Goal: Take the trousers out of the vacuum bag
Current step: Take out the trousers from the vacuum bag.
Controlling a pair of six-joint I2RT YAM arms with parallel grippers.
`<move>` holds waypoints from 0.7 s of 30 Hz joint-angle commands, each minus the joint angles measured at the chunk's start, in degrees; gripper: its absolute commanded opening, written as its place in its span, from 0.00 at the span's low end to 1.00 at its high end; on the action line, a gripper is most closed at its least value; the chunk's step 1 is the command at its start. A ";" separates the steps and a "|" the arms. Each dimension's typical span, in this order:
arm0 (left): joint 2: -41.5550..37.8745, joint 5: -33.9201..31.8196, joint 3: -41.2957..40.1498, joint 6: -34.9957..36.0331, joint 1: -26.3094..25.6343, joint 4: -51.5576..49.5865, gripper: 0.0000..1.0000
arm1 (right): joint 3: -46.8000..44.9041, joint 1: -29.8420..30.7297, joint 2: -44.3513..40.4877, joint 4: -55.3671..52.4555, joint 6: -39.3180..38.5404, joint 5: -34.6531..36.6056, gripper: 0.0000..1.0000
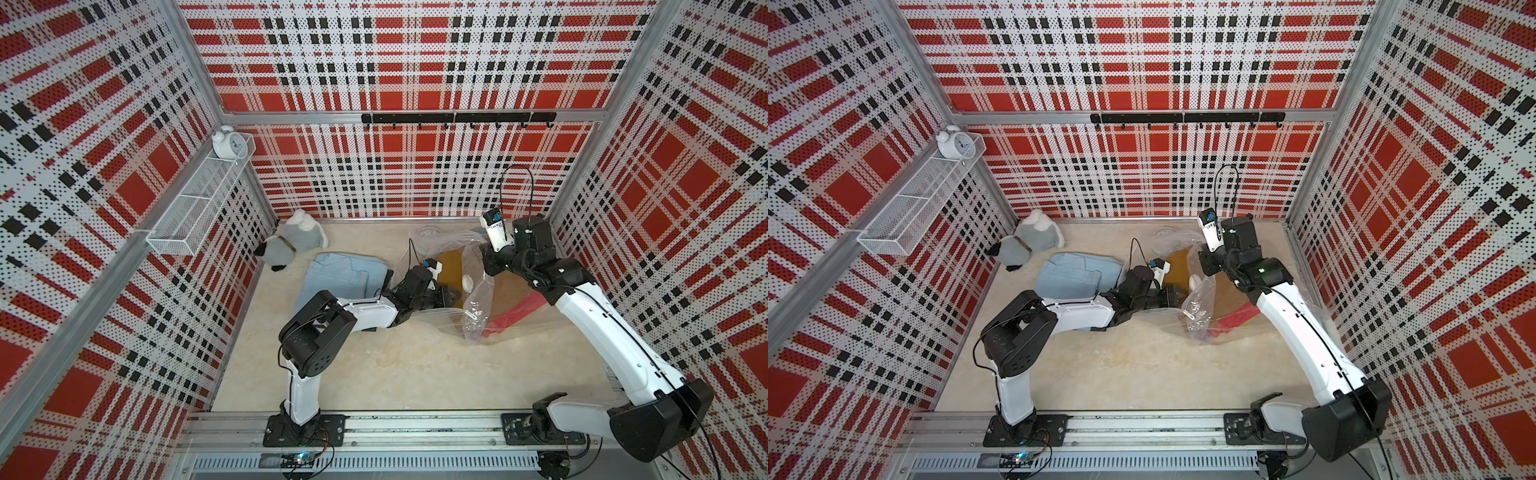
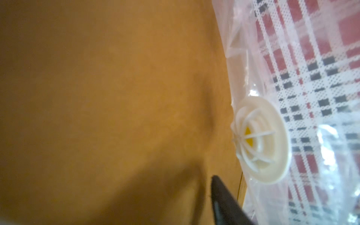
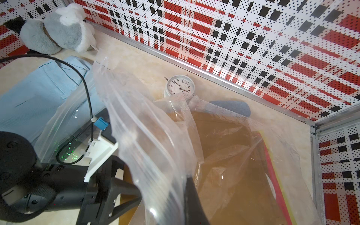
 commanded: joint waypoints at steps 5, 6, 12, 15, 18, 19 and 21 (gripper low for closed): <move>-0.93 1.93 1.17 -0.38 -0.89 4.08 0.21 | -0.69 0.34 -1.89 1.94 0.15 0.45 0.00; -1.31 1.92 1.10 -0.29 -0.81 4.07 0.17 | -0.79 0.33 -1.84 1.98 0.16 0.52 0.00; -4.11 2.49 0.73 0.13 0.14 4.08 0.00 | -1.13 0.38 -2.14 2.38 0.05 0.81 0.00; -5.87 3.21 0.96 0.50 0.73 3.75 0.00 | -1.24 0.32 -2.15 2.46 0.10 1.21 0.00; -7.96 2.73 2.16 2.61 1.09 0.54 0.00 | -1.46 0.29 -2.24 2.66 0.18 1.88 0.00; -8.50 1.61 3.25 4.10 1.05 -1.91 0.00 | -1.50 0.28 -2.16 2.75 0.19 2.14 0.00; -9.56 0.18 5.84 7.84 0.88 -7.54 0.00 | -1.68 0.20 -2.05 3.01 0.33 2.59 0.00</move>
